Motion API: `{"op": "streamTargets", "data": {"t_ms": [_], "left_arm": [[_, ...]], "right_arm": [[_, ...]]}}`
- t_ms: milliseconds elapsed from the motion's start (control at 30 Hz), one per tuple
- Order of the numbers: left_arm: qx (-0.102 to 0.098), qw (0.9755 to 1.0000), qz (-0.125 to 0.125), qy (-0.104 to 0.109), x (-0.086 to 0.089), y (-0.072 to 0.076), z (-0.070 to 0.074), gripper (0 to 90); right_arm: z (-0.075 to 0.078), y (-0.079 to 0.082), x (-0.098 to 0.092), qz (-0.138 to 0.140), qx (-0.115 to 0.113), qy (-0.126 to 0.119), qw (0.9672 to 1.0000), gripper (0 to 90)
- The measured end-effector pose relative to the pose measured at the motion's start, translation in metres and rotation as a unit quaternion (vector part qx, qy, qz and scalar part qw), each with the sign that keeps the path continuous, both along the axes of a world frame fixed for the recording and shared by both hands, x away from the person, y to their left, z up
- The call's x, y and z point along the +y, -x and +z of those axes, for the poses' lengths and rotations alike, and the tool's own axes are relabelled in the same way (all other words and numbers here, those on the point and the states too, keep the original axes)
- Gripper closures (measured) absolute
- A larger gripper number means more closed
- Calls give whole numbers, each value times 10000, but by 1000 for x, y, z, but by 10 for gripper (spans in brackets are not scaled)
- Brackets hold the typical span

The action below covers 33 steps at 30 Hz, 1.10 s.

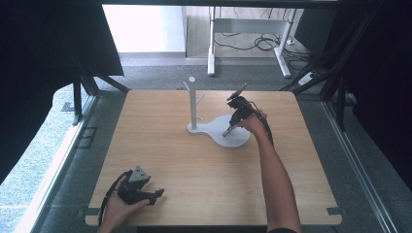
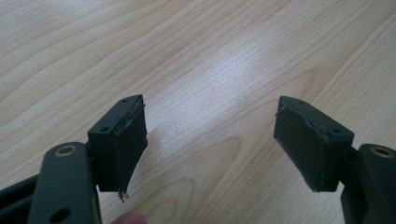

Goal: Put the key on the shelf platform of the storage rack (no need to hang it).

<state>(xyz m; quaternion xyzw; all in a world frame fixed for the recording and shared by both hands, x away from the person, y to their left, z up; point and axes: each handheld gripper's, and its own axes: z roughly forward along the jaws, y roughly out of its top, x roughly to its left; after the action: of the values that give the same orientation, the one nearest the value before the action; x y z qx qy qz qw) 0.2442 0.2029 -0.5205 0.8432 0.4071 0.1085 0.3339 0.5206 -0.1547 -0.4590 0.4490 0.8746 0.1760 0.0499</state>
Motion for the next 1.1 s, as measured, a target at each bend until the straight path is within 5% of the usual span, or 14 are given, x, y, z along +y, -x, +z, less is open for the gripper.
{"op": "streamTargets", "data": {"t_ms": [367, 1100], "left_arm": [[52, 9999, -42, -97, -3, 0, -3, 257], [18, 10000, 18, -63, 1, -1, -1, 257]], "right_arm": [[-8, 0, -1, -34, 4, -27, 10000, 882], [5, 25, -7, 230, -251, -133, 9993, 573]]}}
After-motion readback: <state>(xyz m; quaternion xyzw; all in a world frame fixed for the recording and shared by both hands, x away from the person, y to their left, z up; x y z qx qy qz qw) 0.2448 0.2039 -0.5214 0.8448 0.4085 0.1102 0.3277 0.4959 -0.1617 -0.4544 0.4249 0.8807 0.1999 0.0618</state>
